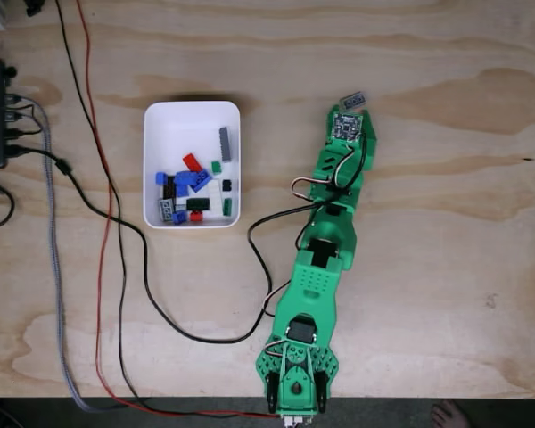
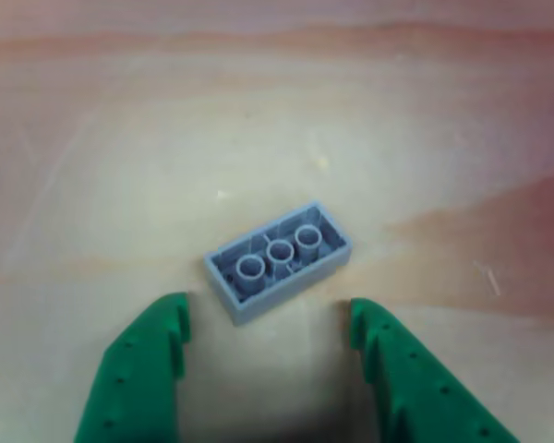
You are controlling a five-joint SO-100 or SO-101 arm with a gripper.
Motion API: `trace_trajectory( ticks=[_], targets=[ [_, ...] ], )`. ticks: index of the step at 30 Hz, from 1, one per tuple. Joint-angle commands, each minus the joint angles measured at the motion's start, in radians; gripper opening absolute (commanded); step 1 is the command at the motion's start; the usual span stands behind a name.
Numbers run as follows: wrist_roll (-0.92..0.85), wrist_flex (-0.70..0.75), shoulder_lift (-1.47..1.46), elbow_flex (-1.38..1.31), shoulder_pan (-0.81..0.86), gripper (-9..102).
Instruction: Put all lego bricks in the bin.
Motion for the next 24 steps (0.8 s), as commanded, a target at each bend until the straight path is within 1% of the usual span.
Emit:
trace_trajectory(
  ticks=[1, 5, 8, 12, 15, 18, 22, 24],
  targets=[
    [0.034, 0.064, 0.110, -0.011, 0.015, 19],
    [0.046, 0.121, 0.120, -0.034, 0.015, 19],
    [0.057, 0.213, 0.124, -0.084, 0.018, 18],
    [0.052, 0.210, 0.095, -0.123, 0.023, 19],
    [0.044, 0.147, 0.055, -0.140, 0.025, 19],
    [0.041, 0.127, 0.029, -0.164, 0.026, 19],
    [0.043, 0.150, -0.026, -0.249, 0.037, 18],
    [0.041, 0.156, -0.032, -0.265, 0.034, 16]
  ],
)
